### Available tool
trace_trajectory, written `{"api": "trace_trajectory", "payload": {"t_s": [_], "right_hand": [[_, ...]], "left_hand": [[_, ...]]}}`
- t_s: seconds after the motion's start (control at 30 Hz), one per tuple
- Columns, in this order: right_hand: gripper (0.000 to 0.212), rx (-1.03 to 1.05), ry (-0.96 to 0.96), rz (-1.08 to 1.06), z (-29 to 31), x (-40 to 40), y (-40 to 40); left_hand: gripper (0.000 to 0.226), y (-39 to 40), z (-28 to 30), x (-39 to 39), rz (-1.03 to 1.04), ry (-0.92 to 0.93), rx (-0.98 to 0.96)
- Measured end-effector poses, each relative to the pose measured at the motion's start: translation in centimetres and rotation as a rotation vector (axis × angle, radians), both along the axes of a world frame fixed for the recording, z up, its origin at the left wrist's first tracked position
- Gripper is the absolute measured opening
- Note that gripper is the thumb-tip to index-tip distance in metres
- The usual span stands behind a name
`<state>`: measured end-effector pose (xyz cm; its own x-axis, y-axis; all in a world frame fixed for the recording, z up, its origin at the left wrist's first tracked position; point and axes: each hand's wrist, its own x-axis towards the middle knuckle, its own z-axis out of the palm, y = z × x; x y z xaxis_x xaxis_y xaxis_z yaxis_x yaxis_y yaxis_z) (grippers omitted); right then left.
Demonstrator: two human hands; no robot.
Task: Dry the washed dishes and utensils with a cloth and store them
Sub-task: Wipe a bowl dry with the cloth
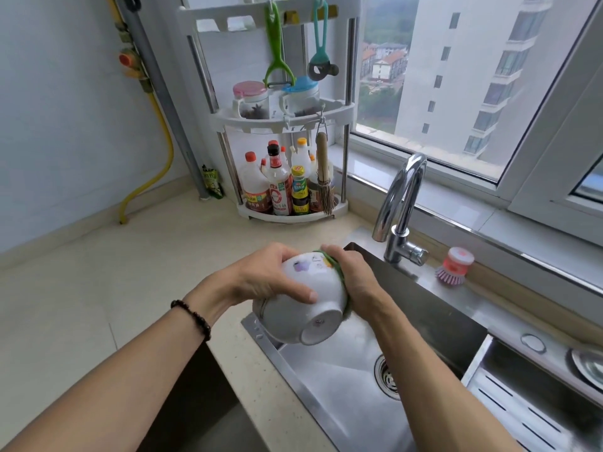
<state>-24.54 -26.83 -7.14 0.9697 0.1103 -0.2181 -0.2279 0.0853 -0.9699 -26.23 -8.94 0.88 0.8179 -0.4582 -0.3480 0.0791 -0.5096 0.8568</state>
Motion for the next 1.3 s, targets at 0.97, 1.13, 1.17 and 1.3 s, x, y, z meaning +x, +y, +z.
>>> {"api": "trace_trajectory", "payload": {"t_s": [0.97,1.13,1.17,1.3], "right_hand": [[0.042,-0.096,-0.169,-0.169,1.8,-2.1,5.4],[0.059,0.098,0.1,-0.066,2.8,-0.2,2.4],[0.056,0.091,0.115,-0.046,2.7,0.0,2.0],[0.051,0.004,0.056,-0.005,2.2,0.7,0.8]], "left_hand": [[0.023,-1.2,-2.2,-0.5,0.133,-0.412,0.239],[0.025,0.5,-0.9,-1.3,0.145,-0.141,-0.217],[0.03,0.7,-1.0,-1.6,0.152,-0.12,-0.266],[0.048,1.4,-1.8,-1.9,0.144,-0.04,-0.374]]}}
